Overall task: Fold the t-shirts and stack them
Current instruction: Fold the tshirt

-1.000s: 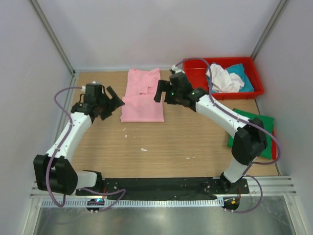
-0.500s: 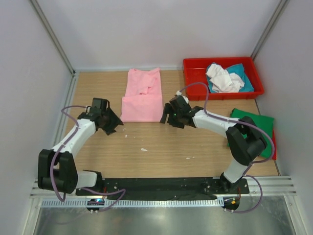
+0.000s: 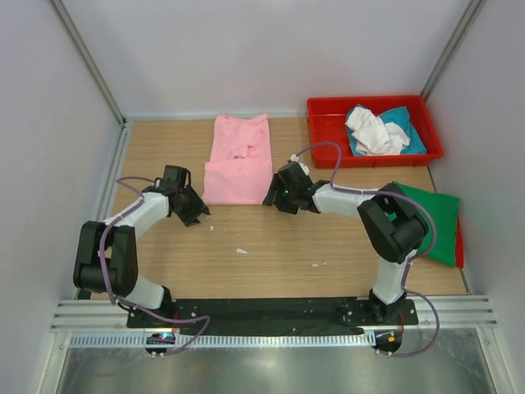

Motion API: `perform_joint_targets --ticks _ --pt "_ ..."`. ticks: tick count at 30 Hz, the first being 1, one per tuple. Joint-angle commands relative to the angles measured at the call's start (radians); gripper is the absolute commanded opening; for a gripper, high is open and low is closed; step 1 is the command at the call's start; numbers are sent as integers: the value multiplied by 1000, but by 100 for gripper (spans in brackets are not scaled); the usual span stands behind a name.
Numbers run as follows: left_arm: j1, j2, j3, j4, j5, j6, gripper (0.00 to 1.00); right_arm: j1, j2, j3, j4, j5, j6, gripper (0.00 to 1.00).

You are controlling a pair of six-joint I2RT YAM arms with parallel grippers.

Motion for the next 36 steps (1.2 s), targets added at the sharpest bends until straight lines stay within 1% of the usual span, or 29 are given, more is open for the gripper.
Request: perform_joint_targets --ticks 1,3,7,14,17,22,24,25,26,27,28,29,30,31,32,33,34,35,36 --pt "13 41 39 62 -37 38 46 1 34 29 65 4 30 64" --pt "18 74 43 80 -26 42 46 1 47 37 64 3 19 62" --pt "19 127 79 88 -17 90 45 0 78 84 1 30 -19 59" --pt "21 166 92 143 -17 122 47 -2 87 89 -5 60 -24 55" --pt "22 190 105 157 -20 124 48 -6 104 96 -7 47 -30 49" --pt "24 232 135 157 -21 142 46 -14 120 113 -13 43 -41 46" --pt "22 245 140 151 -32 153 45 -16 120 121 -21 46 -60 42" --pt "25 250 141 151 -33 156 43 -16 124 133 -34 53 -67 40" --pt "24 261 140 151 -37 162 42 -16 129 139 -44 57 -73 34" --pt "25 267 140 151 -38 163 40 -16 130 147 -48 57 -85 31" --pt "28 275 140 151 -41 165 37 -16 135 149 -54 58 -87 29" --pt "29 287 141 150 -40 165 34 -16 135 149 -56 58 -90 22" --pt "29 294 145 148 -37 163 30 -16 133 147 -56 57 -93 19" --pt "27 302 148 142 -27 162 23 -14 130 145 -57 57 -100 15" --pt "28 311 154 139 -17 157 19 -16 129 142 -61 52 -105 10" --pt "29 325 155 137 -9 150 14 -16 124 139 -64 52 -113 8" --pt "29 330 157 136 -3 147 1 -14 120 138 -83 54 -126 6" --pt "27 331 148 134 2 142 0 -16 107 135 -93 52 -146 1" --pt "28 322 142 127 2 139 0 -16 101 127 -105 52 -159 1"
